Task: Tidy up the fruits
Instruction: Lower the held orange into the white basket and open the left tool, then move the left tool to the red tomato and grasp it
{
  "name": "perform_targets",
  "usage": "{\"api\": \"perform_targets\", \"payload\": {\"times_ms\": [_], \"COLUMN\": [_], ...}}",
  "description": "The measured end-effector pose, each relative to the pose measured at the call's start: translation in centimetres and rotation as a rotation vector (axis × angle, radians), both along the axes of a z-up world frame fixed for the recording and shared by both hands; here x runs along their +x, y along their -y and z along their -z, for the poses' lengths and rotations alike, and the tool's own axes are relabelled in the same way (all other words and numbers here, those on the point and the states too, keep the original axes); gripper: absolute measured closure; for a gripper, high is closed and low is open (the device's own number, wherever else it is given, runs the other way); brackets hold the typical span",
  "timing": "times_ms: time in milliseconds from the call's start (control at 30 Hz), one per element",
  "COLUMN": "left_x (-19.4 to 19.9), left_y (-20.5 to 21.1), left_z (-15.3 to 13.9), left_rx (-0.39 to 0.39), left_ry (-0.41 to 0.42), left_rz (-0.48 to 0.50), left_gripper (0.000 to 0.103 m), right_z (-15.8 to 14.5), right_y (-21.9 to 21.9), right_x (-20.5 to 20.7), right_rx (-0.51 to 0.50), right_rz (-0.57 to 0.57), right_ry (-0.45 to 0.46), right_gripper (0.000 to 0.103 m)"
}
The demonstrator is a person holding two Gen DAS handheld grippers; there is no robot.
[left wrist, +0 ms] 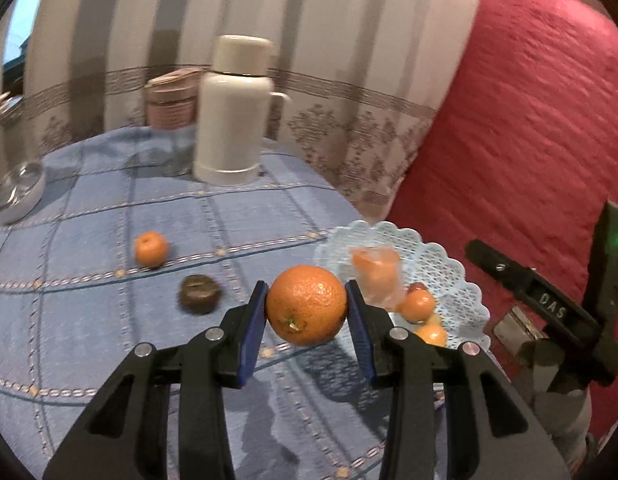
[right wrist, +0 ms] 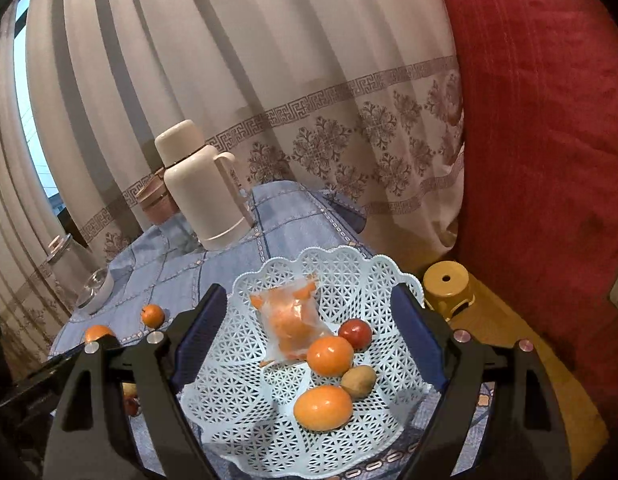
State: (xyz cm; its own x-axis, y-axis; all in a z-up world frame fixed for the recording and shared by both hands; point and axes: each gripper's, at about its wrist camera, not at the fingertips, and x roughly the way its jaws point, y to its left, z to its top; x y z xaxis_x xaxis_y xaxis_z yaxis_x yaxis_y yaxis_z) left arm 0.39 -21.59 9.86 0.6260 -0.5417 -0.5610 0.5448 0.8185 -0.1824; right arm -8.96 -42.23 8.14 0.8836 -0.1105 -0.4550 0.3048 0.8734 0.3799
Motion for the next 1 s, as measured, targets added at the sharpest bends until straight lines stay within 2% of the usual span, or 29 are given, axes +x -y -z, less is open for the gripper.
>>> {"api": "perform_targets", "payload": {"times_ms": [133,400,533,633,700,867,933,1000], "left_x": [0.3,0.2,0.4,0.6,0.7,1.1,1.2,1.3], "left_y": [2.3,5.2,5.2,4.8,4.4,3.2,2.7,2.2], "left_z": [0.8,2.6,3.2,3.2,3.0,2.5,2.4,2.3], "left_rx": [0.005,0.063,0.071,0.063,0.055,0.047,0.046,0.045], "left_ry": [-0.019,-0.033,-0.050,-0.046,-0.044,-0.039,-0.033,-0.030], "left_rz": [0.046,0.085,0.078,0.067,0.058,0.026,0.012,0.001], "left_gripper": [0.064,0.064,0.063,0.059,0.053,0.050,0.050,0.043], "right_z": [0.6,0.9,1.0,0.9,0.9,0.6,0.4,0.0], "right_y": [0.4,1.5,1.6,1.5,1.4,1.0,0.8,0.4], "right_x": [0.2,0.0,0.0,0.0,0.0,-0.1,-0.4,-0.8], "right_rx": [0.019,0.063,0.061,0.056,0.053,0.036,0.020,-0.017], "right_rz": [-0.001,0.016,0.015,0.013,0.010,0.022,0.039,0.051], "right_ry": [-0.007,0.002,0.002,0.000,-0.001,0.017,0.040,0.077], "right_gripper": [0.018,0.018,0.018,0.018,0.018,0.017,0.012,0.008]}}
